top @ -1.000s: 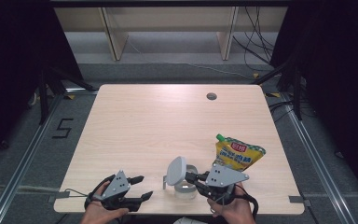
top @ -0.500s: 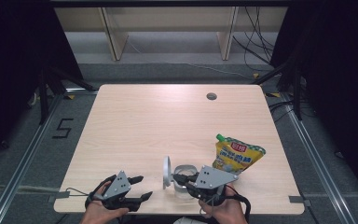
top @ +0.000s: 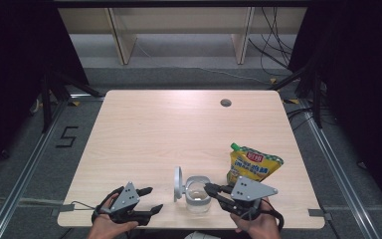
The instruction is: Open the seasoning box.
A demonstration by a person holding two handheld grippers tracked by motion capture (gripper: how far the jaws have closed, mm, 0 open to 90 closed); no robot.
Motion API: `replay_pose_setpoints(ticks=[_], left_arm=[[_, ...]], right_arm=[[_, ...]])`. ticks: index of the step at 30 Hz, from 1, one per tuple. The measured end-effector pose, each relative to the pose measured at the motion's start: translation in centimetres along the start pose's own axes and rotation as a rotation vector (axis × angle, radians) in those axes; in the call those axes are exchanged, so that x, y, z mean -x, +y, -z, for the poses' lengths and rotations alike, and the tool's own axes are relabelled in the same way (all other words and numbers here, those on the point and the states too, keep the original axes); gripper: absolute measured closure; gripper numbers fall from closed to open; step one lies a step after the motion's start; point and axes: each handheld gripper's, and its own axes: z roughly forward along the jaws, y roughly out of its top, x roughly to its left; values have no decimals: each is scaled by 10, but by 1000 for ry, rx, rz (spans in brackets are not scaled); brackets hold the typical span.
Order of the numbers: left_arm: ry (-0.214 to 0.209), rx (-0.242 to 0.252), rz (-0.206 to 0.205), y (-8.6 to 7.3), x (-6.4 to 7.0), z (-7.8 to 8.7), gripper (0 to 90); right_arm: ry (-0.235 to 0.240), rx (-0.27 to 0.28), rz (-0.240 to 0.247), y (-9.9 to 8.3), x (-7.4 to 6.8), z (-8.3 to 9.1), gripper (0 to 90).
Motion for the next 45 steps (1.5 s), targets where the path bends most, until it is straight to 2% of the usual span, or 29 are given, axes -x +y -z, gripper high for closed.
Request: replay_pose_setpoints(ticks=[2, 4, 5, 7, 8, 9, 10, 11, 12, 13, 15, 17, 18, 19, 20, 22, 29, 31, 34, 35, 36, 37, 38, 39, 40, 42, 43, 44, 45], left_arm=[[13, -18, -16, 0, -2, 1, 301], [16, -22, -18, 0, -2, 1, 281], [7, -3, 9, 0, 0, 0, 269], [5, -1, 11, 0, 0, 0, 242], [12, -20, -5, 1, -1, 0, 224], [12, -20, -5, 1, -1, 0, 216], [11, -9, 14, 0, 1, -1, 215], [13, -10, 6, 0, 0, -1, 214], [12, -3, 25, 0, 1, -2, 210], [12, -3, 25, 0, 1, -2, 205], [10, -11, 26, 1, 1, -2, 196], [9, -13, 24, 1, 1, -2, 188], [19, -24, 18, 1, 0, -1, 183], [16, -21, 22, 1, 0, -1, 182], [20, -16, 10, 2, -1, 0, 180], [9, -17, -5, 2, -2, 0, 180], [14, -11, 1, 3, -2, 0, 174], [10, -6, 8, 3, -1, 0, 170], [15, 4, 54, 3, 1, -1, 167], [13, 4, 56, 3, 1, -1, 166], [13, 4, 56, 3, 1, -1, 165], [8, -7, 44, 3, -1, -1, 165], [11, -7, 33, 4, -1, -1, 164], [20, -22, 15, 4, -3, -1, 163], [12, -11, 47, 3, -1, -3, 162], [6, 0, 52, 3, 0, -4, 162], [6, -5, 29, 4, -2, -3, 161], [13, 1, 65, 4, 1, -4, 160], [9, -6, 56, 4, 1, -3, 159]], right_arm=[[-15, -17, 8, -6, 6, 8, 801], [-39, -15, -21, -13, 10, 17, 779], [-39, -12, -25, -16, 12, 20, 763], [-51, -16, -39, -21, 15, 26, 738], [-80, -21, -55, -27, 20, 36, 706], [-80, -21, -55, -27, 20, 36, 706], [-110, -29, -94, -32, 24, 46, 686], [-114, -29, -100, -34, 26, 50, 675], [-135, -19, -107, -37, 28, 55, 657], [-158, -15, -92, -39, 31, 59, 632], [-192, -34, -124, -43, 32, 68, 602], [-200, -37, -124, -44, 34, 72, 591], [-223, -30, -143, -47, 35, 78, 566], [-216, -34, -132, -48, 36, 80, 562], [-218, -43, -153, -49, 36, 83, 553], [-242, -43, -156, -51, 37, 85, 548], [-283, -88, -221, -61, 43, 97, 499], [-292, -76, -221, -62, 43, 97, 488], [-306, -82, -223, -67, 51, 100, 408], [-321, -75, -210, -68, 54, 100, 388], [-327, -83, -243, -70, 54, 100, 371], [-327, -83, -243, -70, 54, 100, 371], [-338, -72, -207, -73, 60, 100, 350], [-334, -75, -251, -76, 60, 100, 333], [-339, -70, -242, -82, 67, 99, 293], [-345, -70, -239, -84, 70, 99, 275], [-347, -75, -247, -86, 72, 99, 242], [-338, -75, -249, -88, 74, 99, 229], [-352, -64, -248, -90, 76, 98, 213]])
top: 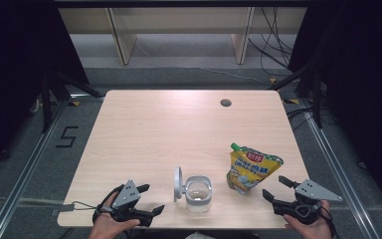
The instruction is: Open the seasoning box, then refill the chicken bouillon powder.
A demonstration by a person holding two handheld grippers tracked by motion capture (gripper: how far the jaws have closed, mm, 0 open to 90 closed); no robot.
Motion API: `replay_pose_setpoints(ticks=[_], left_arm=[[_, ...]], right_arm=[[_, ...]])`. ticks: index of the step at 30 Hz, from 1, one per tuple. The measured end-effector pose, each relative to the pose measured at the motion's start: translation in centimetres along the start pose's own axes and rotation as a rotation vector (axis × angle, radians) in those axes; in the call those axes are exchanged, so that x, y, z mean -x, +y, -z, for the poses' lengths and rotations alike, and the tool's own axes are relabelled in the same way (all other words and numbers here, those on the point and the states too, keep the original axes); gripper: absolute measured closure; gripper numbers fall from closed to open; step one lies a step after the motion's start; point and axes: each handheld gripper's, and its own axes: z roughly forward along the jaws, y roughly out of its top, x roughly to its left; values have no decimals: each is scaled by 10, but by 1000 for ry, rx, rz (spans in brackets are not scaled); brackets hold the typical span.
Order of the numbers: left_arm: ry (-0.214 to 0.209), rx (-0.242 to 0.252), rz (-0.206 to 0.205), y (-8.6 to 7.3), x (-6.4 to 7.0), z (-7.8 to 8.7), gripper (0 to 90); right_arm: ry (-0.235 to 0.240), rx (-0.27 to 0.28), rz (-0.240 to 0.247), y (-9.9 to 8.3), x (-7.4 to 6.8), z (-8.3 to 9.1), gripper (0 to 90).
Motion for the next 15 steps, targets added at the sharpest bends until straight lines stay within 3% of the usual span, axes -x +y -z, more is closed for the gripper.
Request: replay_pose_setpoints(ticks=[5, 7, 9, 10, 11, 12, 13, 15], left_arm=[[-7, -4, -9, 0, 2, 1, 159], [-9, -2, -10, 0, 1, 1, 159], [-6, -4, -42, 1, -1, 1, 159], [0, -3, -10, 0, 0, 1, 159], [0, -10, -37, 1, -1, 1, 159], [-4, -12, -43, 1, -1, 1, 159], [-2, -11, -45, 1, -1, 1, 159], [-5, -5, -17, 0, 1, 0, 159]], right_arm=[[9, -12, -41, -1, -3, -2, 159], [12, 1, 14, -1, 1, -6, 160], [18, -1, 11, -2, 2, -9, 160], [18, -1, 11, -2, 2, -9, 160], [22, -1, 3, -2, 3, -9, 159], [34, 2, -13, -1, 3, -11, 159], [35, 9, 2, -1, 4, -12, 159], [46, 0, -5, -2, 2, -15, 159]])
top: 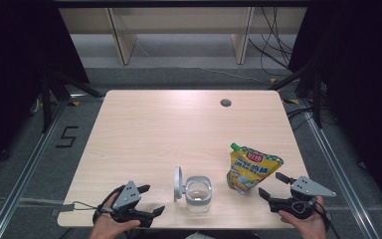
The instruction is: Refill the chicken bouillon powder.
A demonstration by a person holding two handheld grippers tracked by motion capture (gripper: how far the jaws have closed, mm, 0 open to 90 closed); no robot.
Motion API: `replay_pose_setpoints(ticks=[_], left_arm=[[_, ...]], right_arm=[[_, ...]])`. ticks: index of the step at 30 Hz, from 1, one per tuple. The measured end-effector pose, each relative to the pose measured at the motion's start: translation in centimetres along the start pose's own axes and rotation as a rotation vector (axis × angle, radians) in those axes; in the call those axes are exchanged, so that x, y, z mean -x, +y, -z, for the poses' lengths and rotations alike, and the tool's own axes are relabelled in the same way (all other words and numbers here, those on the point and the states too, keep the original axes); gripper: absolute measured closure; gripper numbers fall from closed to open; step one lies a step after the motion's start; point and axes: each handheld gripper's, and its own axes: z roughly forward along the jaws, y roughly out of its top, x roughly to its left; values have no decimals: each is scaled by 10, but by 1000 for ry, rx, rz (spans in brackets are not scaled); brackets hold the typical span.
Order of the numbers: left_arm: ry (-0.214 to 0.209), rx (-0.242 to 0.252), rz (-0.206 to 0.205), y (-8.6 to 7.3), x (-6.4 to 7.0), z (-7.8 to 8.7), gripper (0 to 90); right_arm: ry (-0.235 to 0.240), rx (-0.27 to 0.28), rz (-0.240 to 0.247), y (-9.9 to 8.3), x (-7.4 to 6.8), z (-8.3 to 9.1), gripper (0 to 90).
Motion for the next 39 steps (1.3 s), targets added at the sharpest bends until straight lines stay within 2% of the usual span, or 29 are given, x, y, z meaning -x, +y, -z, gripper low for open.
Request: replay_pose_setpoints(ticks=[2, 4, 5, 6, 7, 8, 10, 11, 13, 14, 15, 16, 17, 18, 20, 21, 22, 23, 24, 25, 26, 28, 29, 30, 31, 32, 36, 37, 39], left_arm=[[6, -2, -2, 1, 0, 0, 159], [-3, -6, -37, 1, -1, 0, 159], [-3, -13, -41, 1, -2, 1, 160], [-5, -12, -37, 1, -1, 0, 160], [-3, -11, -38, 0, -1, 0, 160], [-1, -10, -17, -1, 1, 0, 160], [-1, -3, -9, -2, 1, 0, 159], [1, -9, -10, -2, 1, 0, 160], [2, -10, -10, -2, 1, 0, 160], [4, 0, -43, -2, -1, 0, 160], [10, -13, -60, -2, -2, 1, 160], [12, -14, -61, -2, -2, 1, 160], [6, -15, -46, -2, -1, 0, 160], [7, -15, -17, -3, 1, 0, 160], [7, -21, -23, -3, 0, -1, 160], [8, -16, -19, -3, 1, -1, 160], [8, -16, -18, -4, 0, -2, 160], [9, -13, -23, -4, 0, -2, 160], [17, -39, -76, -3, -3, 0, 160], [14, -32, -65, -3, -3, -1, 160], [10, -27, -27, -4, 0, -2, 159], [12, -30, -28, -4, 0, -2, 160], [13, -27, -28, -4, 0, -2, 160], [20, -37, -30, -4, 0, -1, 160], [20, -37, -30, -4, 0, -1, 160], [16, -29, -36, -4, 0, -2, 160], [8, -24, -26, -4, 0, -3, 160], [6, -23, -27, -5, 1, -4, 160], [7, -25, -25, -4, 1, -4, 160]], right_arm=[[8, 8, 17, 1, 1, -2, 159], [11, -5, 13, 0, -2, -5, 159], [18, 4, 48, 1, -1, -7, 159], [27, -14, 5, 1, -5, -7, 159], [30, 8, 35, 1, -2, -9, 159], [23, 6, 32, 2, -2, -10, 159], [24, 20, 35, 3, -1, -15, 159], [30, 4, 23, 3, -1, -15, 159], [28, 19, 38, 3, 0, -17, 159], [34, 24, 17, 4, -1, -19, 159], [33, 23, 53, 5, 1, -22, 160], [37, 29, 57, 5, 2, -23, 160], [47, 19, -2, 4, -2, -22, 160], [47, 24, 29, 5, 0, -24, 161], [49, 26, 18, 5, -1, -25, 161], [54, 42, 37, 6, 1, -27, 162], [48, 40, 22, 6, 0, -29, 163], [54, 44, 42, 6, 1, -31, 165], [59, 39, 17, 6, -1, -31, 167], [54, 43, 44, 7, 1, -33, 169], [57, 49, 45, 7, 1, -34, 173], [70, 52, 30, 8, -1, -36, 183], [63, 41, 37, 8, 0, -37, 183], [60, 61, 56, 8, 1, -39, 184], [76, 48, 34, 9, 0, -40, 186], [69, 73, 72, 9, 2, -43, 187], [84, 78, 52, 9, 2, -47, 194], [80, 68, 78, 10, 3, -49, 195], [88, 70, 78, 10, 2, -51, 196]])
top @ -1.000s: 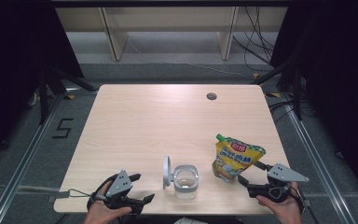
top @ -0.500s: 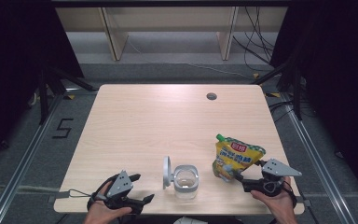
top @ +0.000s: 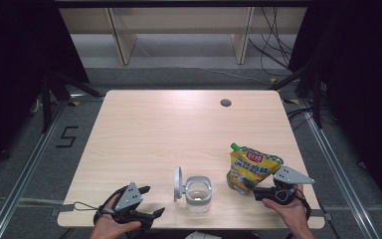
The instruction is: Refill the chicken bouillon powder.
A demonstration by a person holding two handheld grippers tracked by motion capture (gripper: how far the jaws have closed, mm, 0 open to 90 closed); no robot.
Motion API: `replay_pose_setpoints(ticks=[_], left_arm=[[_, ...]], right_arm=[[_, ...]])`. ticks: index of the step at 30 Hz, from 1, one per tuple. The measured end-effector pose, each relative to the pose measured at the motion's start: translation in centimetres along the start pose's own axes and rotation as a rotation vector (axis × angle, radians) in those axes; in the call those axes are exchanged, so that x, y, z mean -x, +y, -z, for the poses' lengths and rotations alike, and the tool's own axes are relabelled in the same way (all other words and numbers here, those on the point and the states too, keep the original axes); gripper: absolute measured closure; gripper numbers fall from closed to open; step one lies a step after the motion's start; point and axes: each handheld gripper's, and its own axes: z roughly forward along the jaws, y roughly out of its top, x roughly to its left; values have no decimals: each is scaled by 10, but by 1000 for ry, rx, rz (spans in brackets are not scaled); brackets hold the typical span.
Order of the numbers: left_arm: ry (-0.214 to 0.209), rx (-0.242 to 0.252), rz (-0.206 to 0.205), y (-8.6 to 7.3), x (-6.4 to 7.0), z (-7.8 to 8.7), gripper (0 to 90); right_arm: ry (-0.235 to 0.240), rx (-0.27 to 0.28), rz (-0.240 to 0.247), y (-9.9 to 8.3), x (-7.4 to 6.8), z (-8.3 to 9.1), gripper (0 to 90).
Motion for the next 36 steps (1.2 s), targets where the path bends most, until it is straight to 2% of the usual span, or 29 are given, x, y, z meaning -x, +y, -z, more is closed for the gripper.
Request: replay_pose_setpoints(ticks=[1, 2, 3, 4, 5, 6, 8, 10, 11, 12, 13, 14, 15, 16, 17, 18, 19, 21, 24, 25, 26, 29, 30, 32, 34, 35, 36], left_arm=[[0, -4, -6, 0, 0, 0, 160], [0, -4, -6, 0, 0, 0, 160], [2, -6, -9, 0, 0, 0, 160], [4, -11, -11, 0, 0, 0, 159], [2, -6, -9, 0, 0, 0, 159], [2, -6, -10, 0, 0, 0, 159], [9, -11, -21, 0, 0, 0, 160], [3, -12, -9, 0, 0, 0, 160], [7, -21, -17, 0, -1, 0, 160], [0, -9, -8, 0, 1, -1, 160], [-4, -11, -42, 0, -1, -1, 160], [-4, -11, -42, 0, -1, -1, 160], [-1, -11, -31, 0, -1, 0, 160], [1, -10, -4, 0, 1, -1, 160], [0, -7, -9, 0, 1, -1, 160], [-4, -8, -1, -1, 1, -1, 160], [-2, -12, -11, 0, 1, -1, 160], [-2, -11, -9, 0, 1, -1, 160], [-6, -10, -11, 0, 1, -1, 160], [-10, -13, -6, 0, 1, -2, 159], [-10, -15, -9, 0, 1, -1, 160], [-7, -10, -11, 0, 1, -1, 160], [-7, -9, -11, 0, 1, -1, 160], [-8, -10, -9, 0, 1, -1, 159], [-8, -8, -14, 0, 1, -1, 159], [-8, -8, -13, 0, 1, -1, 160], [-7, -8, -12, 0, 1, -1, 160]], right_arm=[[17, 6, -26, 0, -2, -2, 209], [17, 6, -26, 0, -2, -2, 209], [12, 13, -47, -1, -4, -3, 209], [5, 32, -32, 0, -1, -4, 210], [5, 21, -32, 0, -1, -3, 213], [13, 46, -40, 0, -1, -5, 215], [15, 32, -37, 0, -1, -4, 217], [14, 47, -21, 1, 1, -6, 224], [14, 47, -21, 1, 1, -6, 224], [8, 73, -37, 0, -1, -8, 232], [27, 81, -40, 0, -1, -11, 245], [27, 81, -40, 0, -1, -11, 245], [22, 83, -8, 1, 1, -12, 258], [22, 83, -8, 1, 1, -12, 258], [28, 100, -22, 1, -1, -14, 270], [28, 100, -22, 1, -1, -14, 270], [31, 92, -31, 1, -2, -14, 273], [25, 112, -4, 1, 1, -17, 288], [15, 114, -2, 0, 0, -17, 294], [21, 112, -13, 0, 0, -17, 293], [19, 101, -50, 0, -2, -18, 298], [24, 112, -34, 0, 0, -20, 296], [9, 98, -38, -1, -1, -21, 296], [18, 92, -19, -2, 1, -23, 298], [14, 101, -36, -3, 1, -25, 300], [-7, 118, 8, -3, 4, -26, 300], [11, 93, -25, -3, 3, -25, 304]])
